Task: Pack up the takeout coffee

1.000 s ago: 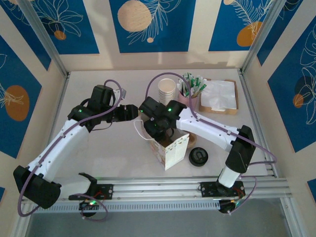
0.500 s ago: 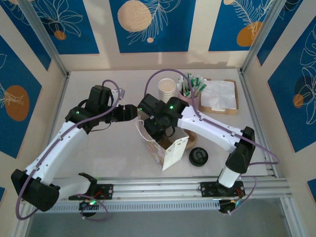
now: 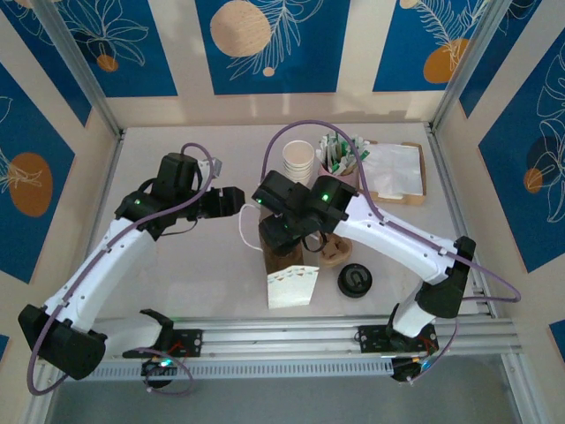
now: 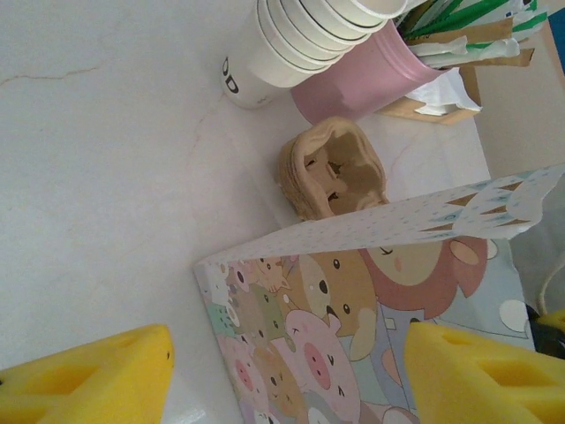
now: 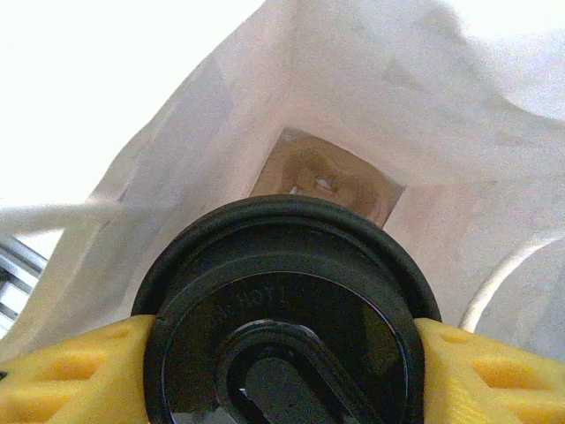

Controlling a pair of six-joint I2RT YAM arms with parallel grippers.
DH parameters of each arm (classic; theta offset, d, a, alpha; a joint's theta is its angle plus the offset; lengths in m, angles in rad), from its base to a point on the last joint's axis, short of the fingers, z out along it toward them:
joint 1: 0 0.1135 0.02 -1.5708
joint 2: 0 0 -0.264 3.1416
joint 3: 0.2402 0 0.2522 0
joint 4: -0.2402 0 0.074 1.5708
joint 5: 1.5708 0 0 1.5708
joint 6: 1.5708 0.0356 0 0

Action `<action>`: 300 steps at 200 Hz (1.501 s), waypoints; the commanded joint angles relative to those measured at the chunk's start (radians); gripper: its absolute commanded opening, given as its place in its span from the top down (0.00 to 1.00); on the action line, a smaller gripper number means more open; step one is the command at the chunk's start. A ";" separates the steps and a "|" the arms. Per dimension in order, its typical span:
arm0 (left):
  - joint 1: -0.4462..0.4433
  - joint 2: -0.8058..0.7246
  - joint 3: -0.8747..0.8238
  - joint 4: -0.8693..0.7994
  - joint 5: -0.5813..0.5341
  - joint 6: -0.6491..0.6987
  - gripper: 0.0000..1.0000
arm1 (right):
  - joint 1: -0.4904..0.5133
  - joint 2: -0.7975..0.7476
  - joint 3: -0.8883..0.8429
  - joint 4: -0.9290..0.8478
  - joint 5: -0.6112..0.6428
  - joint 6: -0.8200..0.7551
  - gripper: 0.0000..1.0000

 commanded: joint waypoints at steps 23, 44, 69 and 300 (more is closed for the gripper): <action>0.012 -0.030 0.044 -0.034 -0.021 -0.007 0.30 | 0.047 -0.028 0.115 -0.035 0.056 0.006 0.63; 0.012 -0.037 0.050 -0.044 -0.032 -0.005 0.30 | 0.072 -0.028 0.168 -0.061 0.088 0.004 0.63; 0.012 -0.043 0.067 -0.058 -0.050 -0.005 0.30 | 0.107 -0.029 0.222 -0.107 0.147 0.011 0.63; 0.010 -0.052 0.189 -0.122 -0.082 0.002 0.32 | 0.232 -0.214 0.110 0.279 0.535 0.061 0.64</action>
